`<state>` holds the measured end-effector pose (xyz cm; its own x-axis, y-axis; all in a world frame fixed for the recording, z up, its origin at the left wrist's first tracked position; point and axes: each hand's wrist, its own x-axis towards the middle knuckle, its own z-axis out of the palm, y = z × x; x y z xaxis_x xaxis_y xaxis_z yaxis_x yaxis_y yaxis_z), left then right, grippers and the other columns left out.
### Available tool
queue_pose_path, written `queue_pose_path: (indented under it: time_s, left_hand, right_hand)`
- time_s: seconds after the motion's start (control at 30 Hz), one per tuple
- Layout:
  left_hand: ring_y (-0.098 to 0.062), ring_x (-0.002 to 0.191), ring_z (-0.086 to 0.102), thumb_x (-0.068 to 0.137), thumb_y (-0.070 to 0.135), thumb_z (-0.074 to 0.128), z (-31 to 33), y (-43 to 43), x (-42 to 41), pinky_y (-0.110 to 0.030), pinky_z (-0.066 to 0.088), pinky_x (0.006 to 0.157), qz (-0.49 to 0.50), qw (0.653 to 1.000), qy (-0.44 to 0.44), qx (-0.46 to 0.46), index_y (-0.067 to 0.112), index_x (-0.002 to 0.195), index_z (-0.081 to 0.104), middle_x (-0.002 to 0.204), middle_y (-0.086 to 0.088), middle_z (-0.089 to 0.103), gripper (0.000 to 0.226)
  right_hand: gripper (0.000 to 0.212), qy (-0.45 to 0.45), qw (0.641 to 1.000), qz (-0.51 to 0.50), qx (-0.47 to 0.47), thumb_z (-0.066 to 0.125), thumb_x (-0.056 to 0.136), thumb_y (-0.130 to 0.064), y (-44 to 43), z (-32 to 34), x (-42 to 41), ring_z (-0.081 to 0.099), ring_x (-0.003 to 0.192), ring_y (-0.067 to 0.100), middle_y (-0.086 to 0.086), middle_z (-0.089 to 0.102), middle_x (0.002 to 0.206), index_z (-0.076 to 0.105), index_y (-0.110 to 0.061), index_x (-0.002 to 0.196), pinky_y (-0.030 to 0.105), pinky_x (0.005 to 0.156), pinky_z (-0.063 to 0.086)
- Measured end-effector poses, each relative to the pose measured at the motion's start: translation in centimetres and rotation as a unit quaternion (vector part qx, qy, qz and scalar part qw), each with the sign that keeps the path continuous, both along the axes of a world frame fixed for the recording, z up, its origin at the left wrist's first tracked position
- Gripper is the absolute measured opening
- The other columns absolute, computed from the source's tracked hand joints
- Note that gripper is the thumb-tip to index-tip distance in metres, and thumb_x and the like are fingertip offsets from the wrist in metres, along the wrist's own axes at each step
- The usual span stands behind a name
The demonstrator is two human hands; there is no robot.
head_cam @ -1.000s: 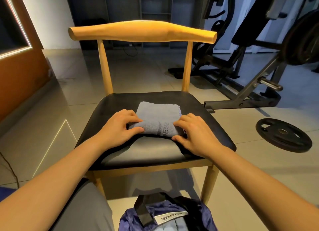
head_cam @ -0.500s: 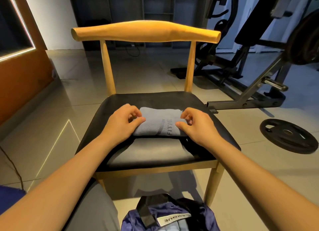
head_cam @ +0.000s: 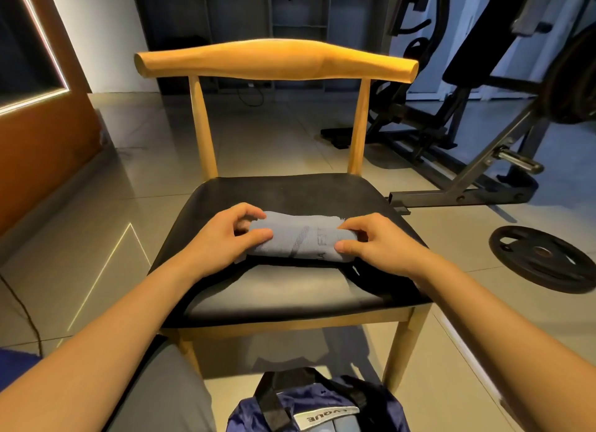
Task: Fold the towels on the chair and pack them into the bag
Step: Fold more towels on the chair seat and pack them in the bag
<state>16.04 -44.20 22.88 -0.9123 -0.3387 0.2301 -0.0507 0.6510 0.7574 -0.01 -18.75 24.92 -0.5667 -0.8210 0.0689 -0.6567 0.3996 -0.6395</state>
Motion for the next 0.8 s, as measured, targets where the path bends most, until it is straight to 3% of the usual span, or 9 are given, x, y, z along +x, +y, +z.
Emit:
queue_pose_path:
  time_s: [0.1, 0.27, 0.33, 0.43, 0.5, 0.6, 0.7, 0.73, 0.8]
  left_hand:
    - [-0.009, 0.085, 0.065, 0.095, 0.045, 0.067, -0.5, 0.1, -0.7, -0.024, 0.05, 0.076, 0.045, 0.998, 0.023, -0.043, 0.031, 0.098, 0.067, 0.089, 0.008, 0.068, 0.014]
    - [-0.009, 0.086, 0.058, 0.093, 0.027, 0.072, -1.1, 0.1, -1.5, -0.034, 0.051, 0.078, 0.072, 0.979, 0.118, -0.151, 0.024, 0.088, 0.07, 0.09, 0.01, 0.061, 0.007]
    - [-0.01, 0.09, 0.06, 0.093, 0.035, 0.07, -1.0, 0.0, -1.2, -0.039, 0.052, 0.082, 0.049, 0.977, 0.123, -0.167, 0.023, 0.09, 0.073, 0.091, 0.012, 0.065, 0.013]
    - [-0.007, 0.104, 0.06, 0.083, 0.053, 0.076, -1.0, -0.9, -0.3, -0.031, 0.051, 0.09, -0.007, 0.982, 0.069, -0.174, 0.029, 0.113, 0.073, 0.108, 0.018, 0.066, 0.038]
    - [-0.004, 0.11, 0.057, 0.08, 0.047, 0.081, -1.3, -1.2, -0.1, -0.033, 0.05, 0.097, -0.014, 0.983, 0.017, -0.183, 0.035, 0.127, 0.067, 0.116, 0.018, 0.065, 0.05]
    - [-0.004, 0.106, 0.059, 0.086, 0.04, 0.078, -1.1, -1.2, -0.3, -0.031, 0.05, 0.096, 0.0, 0.991, 0.009, -0.131, 0.044, 0.121, 0.065, 0.113, 0.015, 0.067, 0.038]
    - [-0.002, 0.106, 0.062, 0.094, 0.035, 0.071, -0.7, -1.0, -0.4, -0.025, 0.05, 0.091, -0.026, 0.998, 0.022, -0.062, 0.042, 0.112, 0.066, 0.109, 0.021, 0.068, 0.02]
    - [-0.003, 0.105, 0.063, 0.096, 0.035, 0.068, -0.7, -0.9, -0.4, -0.026, 0.051, 0.09, -0.029, 0.998, 0.024, -0.049, 0.04, 0.111, 0.065, 0.108, 0.02, 0.068, 0.016]
    - [-0.007, 0.103, 0.062, 0.097, 0.037, 0.065, -0.9, -0.8, -0.7, -0.032, 0.052, 0.089, -0.004, 0.997, 0.035, -0.072, 0.038, 0.109, 0.066, 0.106, 0.017, 0.066, 0.012]
  right_hand:
    - [0.014, -0.033, 0.998, -0.047, -0.023, 0.062, 0.098, -0.032, -0.7, -0.4, 0.1, 0.061, 0.082, 0.019, 0.006, 0.066, 0.088, 0.067, -0.019, 0.098, 0.037, 0.075, 0.05]
    - [0.014, 0.263, 0.96, -0.068, -0.063, 0.06, 0.099, -0.03, -2.0, -2.3, 0.8, 0.056, 0.095, 0.018, -0.006, 0.06, 0.104, 0.062, -0.024, 0.111, 0.036, 0.083, 0.046]
    - [0.018, 0.303, 0.95, -0.049, -0.055, 0.057, 0.1, -0.032, -1.7, -2.2, 0.8, 0.057, 0.096, 0.02, -0.005, 0.061, 0.104, 0.066, -0.022, 0.112, 0.035, 0.083, 0.043]
    - [0.039, 0.318, 0.948, -0.01, 0.005, 0.063, 0.094, -0.049, -0.9, -1.8, 0.7, 0.055, 0.099, 0.017, -0.006, 0.061, 0.109, 0.062, -0.023, 0.123, 0.036, 0.089, 0.044]
    - [0.043, 0.298, 0.954, 0.001, 0.023, 0.067, 0.091, -0.046, -0.7, -2.1, 0.8, 0.054, 0.101, 0.015, -0.006, 0.06, 0.112, 0.059, -0.024, 0.128, 0.034, 0.09, 0.045]
    - [0.027, 0.178, 0.984, -0.019, -0.019, 0.065, 0.095, -0.036, -0.8, -1.5, 0.7, 0.058, 0.095, 0.013, -0.007, 0.065, 0.105, 0.067, -0.025, 0.12, 0.03, 0.081, 0.047]
    - [0.017, 0.057, 0.998, -0.023, -0.012, 0.059, 0.099, -0.034, -0.9, -0.7, 0.5, 0.061, 0.083, 0.019, 0.001, 0.068, 0.087, 0.07, -0.021, 0.096, 0.035, 0.072, 0.048]
    - [0.019, 0.045, 0.998, -0.033, -0.012, 0.058, 0.1, -0.034, -0.9, -0.6, 0.6, 0.06, 0.082, 0.02, 0.002, 0.067, 0.086, 0.068, -0.019, 0.094, 0.036, 0.071, 0.048]
    - [0.017, 0.135, 0.989, -0.058, -0.024, 0.057, 0.1, -0.035, -1.3, -1.1, 0.8, 0.059, 0.089, 0.017, -0.003, 0.065, 0.098, 0.064, -0.021, 0.106, 0.036, 0.077, 0.048]
